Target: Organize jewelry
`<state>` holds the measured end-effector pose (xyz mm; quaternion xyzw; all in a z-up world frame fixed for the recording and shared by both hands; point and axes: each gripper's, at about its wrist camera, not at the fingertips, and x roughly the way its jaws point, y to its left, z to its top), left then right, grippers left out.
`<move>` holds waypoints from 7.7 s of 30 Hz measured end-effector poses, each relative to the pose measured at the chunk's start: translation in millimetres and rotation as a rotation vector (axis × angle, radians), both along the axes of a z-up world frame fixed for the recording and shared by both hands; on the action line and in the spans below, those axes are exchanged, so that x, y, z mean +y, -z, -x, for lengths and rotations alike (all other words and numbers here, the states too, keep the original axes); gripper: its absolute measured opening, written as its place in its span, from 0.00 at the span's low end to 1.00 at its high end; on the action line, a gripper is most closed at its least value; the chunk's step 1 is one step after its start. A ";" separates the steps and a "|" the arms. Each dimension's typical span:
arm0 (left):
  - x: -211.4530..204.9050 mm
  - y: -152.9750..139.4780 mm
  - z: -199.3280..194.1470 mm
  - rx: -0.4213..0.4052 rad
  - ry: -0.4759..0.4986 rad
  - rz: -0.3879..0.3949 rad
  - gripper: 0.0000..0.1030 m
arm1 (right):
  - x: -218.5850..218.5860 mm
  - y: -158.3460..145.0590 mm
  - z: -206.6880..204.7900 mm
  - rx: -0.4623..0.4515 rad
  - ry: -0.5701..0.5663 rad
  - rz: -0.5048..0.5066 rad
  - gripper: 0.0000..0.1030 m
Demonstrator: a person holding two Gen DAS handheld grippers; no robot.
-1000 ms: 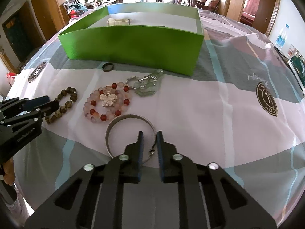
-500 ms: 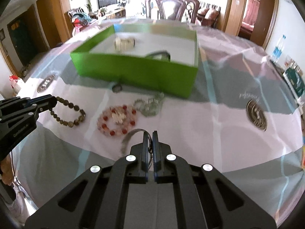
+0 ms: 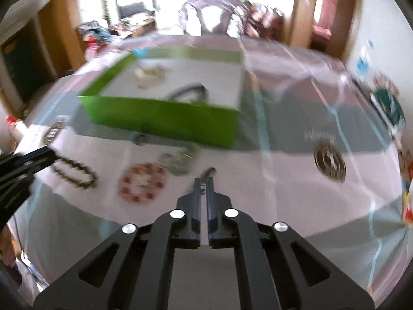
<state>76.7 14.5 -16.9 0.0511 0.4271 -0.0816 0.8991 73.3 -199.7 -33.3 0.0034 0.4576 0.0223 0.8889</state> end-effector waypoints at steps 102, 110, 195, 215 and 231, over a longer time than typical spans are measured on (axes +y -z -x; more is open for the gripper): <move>-11.1 -29.6 -62.9 -0.072 0.001 -0.014 0.68 | 1.0 -18.7 -52.7 -0.031 -0.057 -0.027 0.53; -26.2 15.7 -47.4 0.043 0.038 -0.026 0.68 | 14.9 36.2 -72.7 0.131 -0.061 -0.076 0.39; -9.9 56.1 -20.7 0.146 0.070 -0.030 0.49 | 79.3 26.2 -32.0 0.070 -0.284 -0.061 0.38; -21.6 51.0 -20.4 0.136 0.119 -0.003 0.52 | 33.4 10.1 -24.0 0.030 -0.174 -0.125 0.23; -54.3 68.4 -33.0 0.151 0.182 -0.025 0.21 | -35.3 28.0 -6.7 0.054 -0.012 -0.159 0.23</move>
